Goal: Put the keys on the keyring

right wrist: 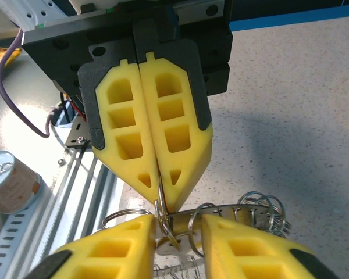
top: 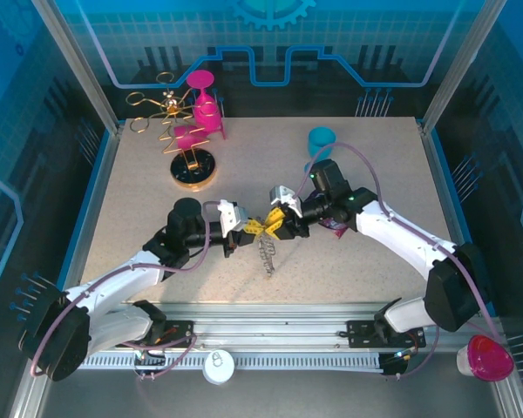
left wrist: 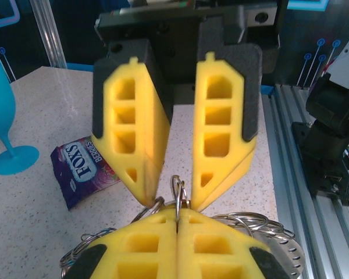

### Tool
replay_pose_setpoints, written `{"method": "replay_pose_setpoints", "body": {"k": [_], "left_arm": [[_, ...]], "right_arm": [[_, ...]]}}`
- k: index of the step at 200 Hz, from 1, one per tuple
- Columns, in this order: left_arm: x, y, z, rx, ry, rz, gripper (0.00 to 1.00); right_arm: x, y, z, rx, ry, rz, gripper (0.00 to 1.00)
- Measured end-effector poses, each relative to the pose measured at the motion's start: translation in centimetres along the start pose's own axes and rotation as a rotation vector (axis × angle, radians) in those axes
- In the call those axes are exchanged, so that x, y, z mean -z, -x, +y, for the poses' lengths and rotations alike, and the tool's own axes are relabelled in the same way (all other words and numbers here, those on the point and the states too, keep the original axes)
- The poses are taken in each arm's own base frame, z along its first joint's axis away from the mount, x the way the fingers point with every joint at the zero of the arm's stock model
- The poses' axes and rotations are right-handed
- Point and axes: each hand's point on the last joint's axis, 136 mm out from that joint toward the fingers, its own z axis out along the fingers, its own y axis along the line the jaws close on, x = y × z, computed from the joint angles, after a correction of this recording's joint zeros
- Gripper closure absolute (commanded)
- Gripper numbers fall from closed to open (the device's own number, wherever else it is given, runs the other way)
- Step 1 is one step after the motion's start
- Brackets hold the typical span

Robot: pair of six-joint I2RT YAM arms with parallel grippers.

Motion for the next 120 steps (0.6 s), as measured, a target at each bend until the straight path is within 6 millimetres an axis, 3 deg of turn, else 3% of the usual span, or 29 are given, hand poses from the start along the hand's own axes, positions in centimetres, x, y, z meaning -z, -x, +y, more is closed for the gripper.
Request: {"method": "replay_pose_setpoints", "body": {"k": [21, 39, 52, 61, 88, 120], "left_arm": [[-0.01, 0.12, -0.02, 0.007, -0.002, -0.007, 1.00], [-0.04, 0.13, 0.06, 0.017, 0.000, -0.008, 1.00], [-0.04, 0.10, 0.08, 0.027, 0.001, -0.007, 1.00], [-0.04, -0.03, 0.10, 0.034, 0.003, -0.002, 0.92], [-0.09, -0.09, 0.19, 0.037, 0.002, 0.032, 0.81], [-0.26, 0.03, 0.54, 0.023, -0.004, 0.110, 0.82]], "right_arm": [[-0.15, 0.06, 0.16, -0.002, 0.015, -0.007, 0.85], [-0.15, 0.18, 0.18, 0.003, 0.019, -0.013, 1.00], [-0.12, 0.17, 0.12, 0.005, 0.017, -0.013, 1.00], [-0.09, 0.13, 0.16, 0.009, 0.018, -0.010, 1.00], [-0.07, 0.03, 0.32, 0.035, 0.027, 0.042, 1.00], [-0.24, -0.18, 0.16, 0.097, 0.020, 0.179, 1.00]]}}
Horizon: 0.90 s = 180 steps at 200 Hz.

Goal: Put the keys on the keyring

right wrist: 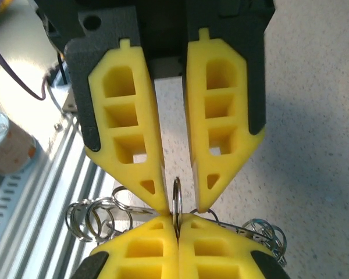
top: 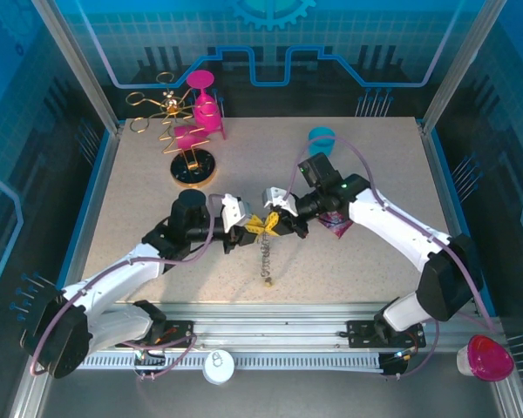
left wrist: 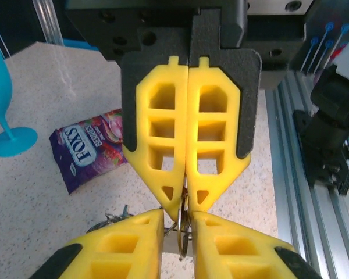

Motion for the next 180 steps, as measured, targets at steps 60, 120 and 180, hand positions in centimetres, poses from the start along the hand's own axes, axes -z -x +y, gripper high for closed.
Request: {"method": "replay_pose_setpoints", "body": {"k": [60, 120, 180], "left_arm": [[0.0, -0.8, -0.6, -0.053, -0.051, 0.105, 1.00], [-0.2, -1.5, -0.6, -0.087, -0.040, 0.072, 1.00], [-0.3, -0.8, -0.3, -0.115, -0.023, 0.017, 1.00]], "right_arm": [[-0.5, -0.8, 0.5, 0.042, -0.003, 0.143, 0.84], [2.2, -2.5, -0.2, -0.136, -0.096, 0.024, 0.56], [1.3, -1.2, -0.4, -0.198, -0.075, -0.070, 0.56]]}}
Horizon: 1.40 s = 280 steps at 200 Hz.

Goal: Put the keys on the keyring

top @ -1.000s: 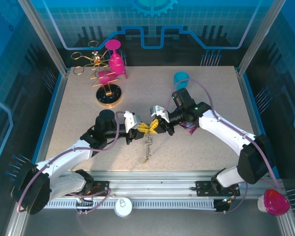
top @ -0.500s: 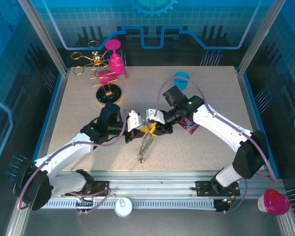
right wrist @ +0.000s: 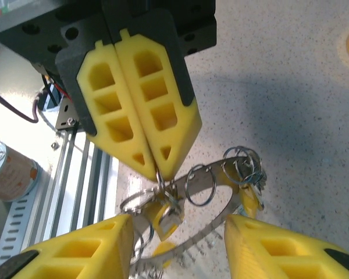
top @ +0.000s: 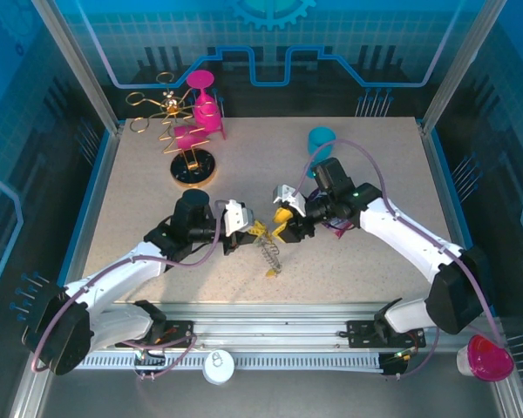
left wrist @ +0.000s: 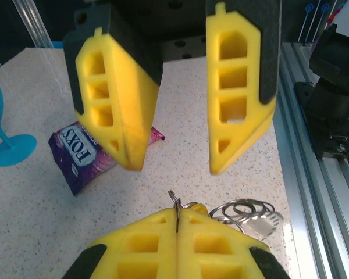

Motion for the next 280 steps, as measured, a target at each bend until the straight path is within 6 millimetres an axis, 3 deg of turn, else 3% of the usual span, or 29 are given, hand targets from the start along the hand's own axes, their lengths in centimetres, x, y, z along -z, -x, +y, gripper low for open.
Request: {"method": "replay_pose_setpoints", "body": {"k": [44, 66, 114, 206, 252, 280], "left_arm": [[0.0, 0.4, 0.2, -0.009, 0.007, -0.019, 1.00], [0.0, 0.4, 0.2, -0.014, 0.012, -0.029, 1.00], [0.0, 0.2, 0.8, -0.001, 0.049, -0.036, 1.00], [0.0, 0.2, 1.0, 0.022, 0.073, -0.071, 1.00], [0.1, 0.9, 1.2, 0.032, 0.084, -0.111, 1.00], [0.2, 1.4, 1.3, 0.028, 0.090, -0.135, 1.00]], "right_arm": [[-1.1, 0.0, -0.7, -0.029, 0.012, -0.008, 0.59], [-1.5, -0.4, -0.9, -0.045, 0.017, 0.001, 0.66], [-1.5, -0.5, -0.7, -0.048, 0.032, 0.005, 1.00], [-1.4, -1.5, -0.9, -0.087, 0.036, 0.032, 1.00], [-1.6, -1.1, -1.0, -0.115, 0.046, 0.018, 0.75], [-0.9, -0.1, -1.3, -0.101, 0.023, -0.041, 0.69]]}}
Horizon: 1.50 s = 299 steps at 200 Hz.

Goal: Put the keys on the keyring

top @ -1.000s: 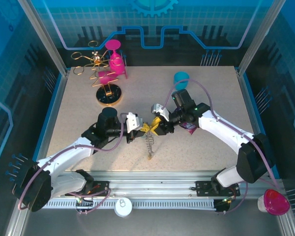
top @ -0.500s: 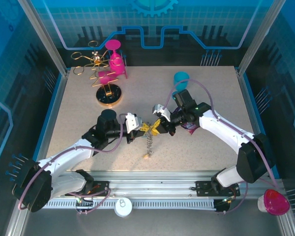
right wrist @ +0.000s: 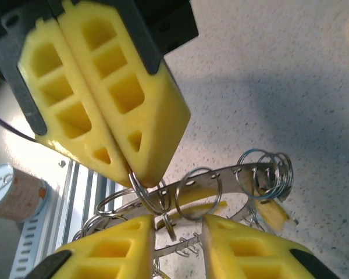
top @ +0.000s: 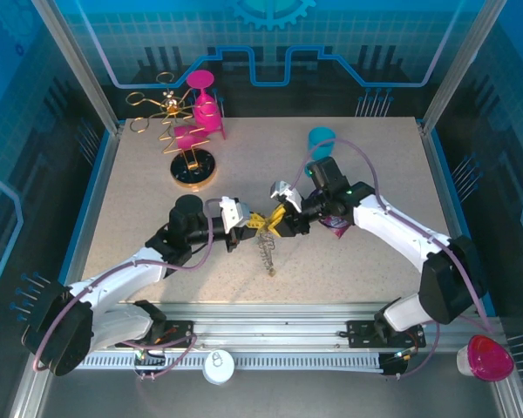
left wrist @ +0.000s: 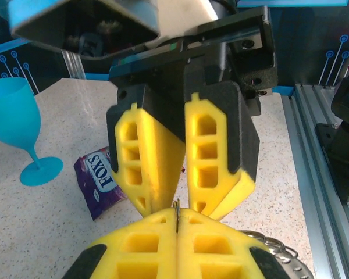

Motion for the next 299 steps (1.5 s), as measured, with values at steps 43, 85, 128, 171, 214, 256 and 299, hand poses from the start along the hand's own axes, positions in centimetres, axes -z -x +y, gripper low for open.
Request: {"method": "replay_pose_setpoints", "body": {"k": [43, 85, 128, 171, 214, 256, 299], "left_arm": [[-0.1, -0.2, 0.0, 0.020, 0.001, -0.007, 1.00], [-0.3, 0.0, 0.2, 0.019, 0.002, -0.021, 1.00], [-0.3, 0.2, 0.3, 0.031, 0.003, -0.031, 1.00], [-0.3, 0.3, 0.3, 0.030, 0.004, -0.035, 1.00], [-0.3, 0.4, 0.2, 0.031, -0.004, -0.037, 1.00], [-0.3, -0.4, 0.4, 0.052, 0.003, 0.041, 0.78], [0.2, -0.4, 0.4, 0.030, -0.007, 0.165, 0.77]], "right_arm": [[0.8, 1.0, 0.7, 0.048, 0.011, -0.066, 0.72], [0.8, 1.7, 1.0, 0.076, 0.030, -0.096, 0.79], [0.6, 1.7, 0.9, 0.094, 0.032, -0.100, 0.76], [0.2, 1.2, 0.7, 0.115, 0.038, -0.087, 0.84], [0.2, 1.2, 0.7, 0.135, 0.041, -0.085, 1.00], [0.1, 0.6, 0.9, 0.169, 0.041, -0.053, 1.00], [0.3, 0.6, 1.1, 0.291, -0.031, 0.084, 1.00]]}}
